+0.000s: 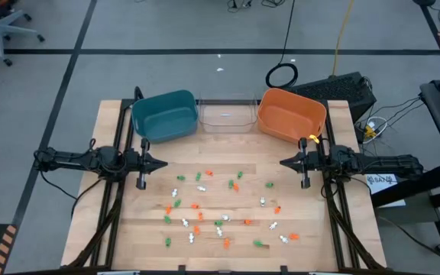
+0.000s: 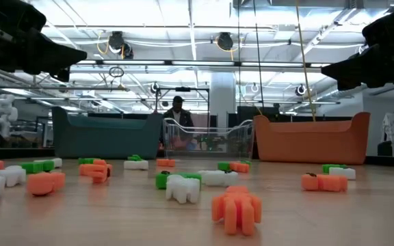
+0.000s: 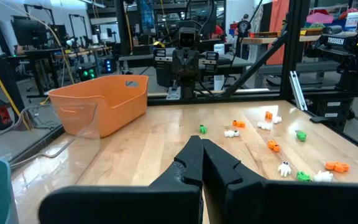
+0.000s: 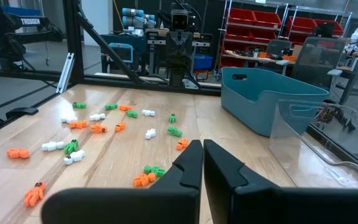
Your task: Sort Halloween decoration
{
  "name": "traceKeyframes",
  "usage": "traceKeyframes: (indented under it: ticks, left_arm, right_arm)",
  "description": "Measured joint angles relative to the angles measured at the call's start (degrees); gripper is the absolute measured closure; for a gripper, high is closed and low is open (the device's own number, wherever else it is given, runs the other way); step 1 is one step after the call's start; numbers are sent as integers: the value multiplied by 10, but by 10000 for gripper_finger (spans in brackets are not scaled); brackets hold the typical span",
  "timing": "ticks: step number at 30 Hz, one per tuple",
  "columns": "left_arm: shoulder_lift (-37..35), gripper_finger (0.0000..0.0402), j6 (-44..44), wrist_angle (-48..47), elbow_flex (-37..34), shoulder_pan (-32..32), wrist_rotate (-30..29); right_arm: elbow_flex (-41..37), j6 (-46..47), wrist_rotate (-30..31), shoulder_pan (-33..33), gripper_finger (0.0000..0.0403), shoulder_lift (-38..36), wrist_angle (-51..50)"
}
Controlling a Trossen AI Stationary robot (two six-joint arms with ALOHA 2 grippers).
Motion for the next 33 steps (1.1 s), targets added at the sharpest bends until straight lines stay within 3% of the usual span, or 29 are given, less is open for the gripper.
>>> traceKeyframes:
  ticks: [19, 33]
  left_arm:
    - [0, 402, 4, 0, 0, 0, -1]
    - [0, 402, 0, 0, 0, 0, -4]
  right_arm:
    - [4, -3, -8, 0, 403, 0, 1]
    - [131, 2, -14, 0, 403, 20, -86]
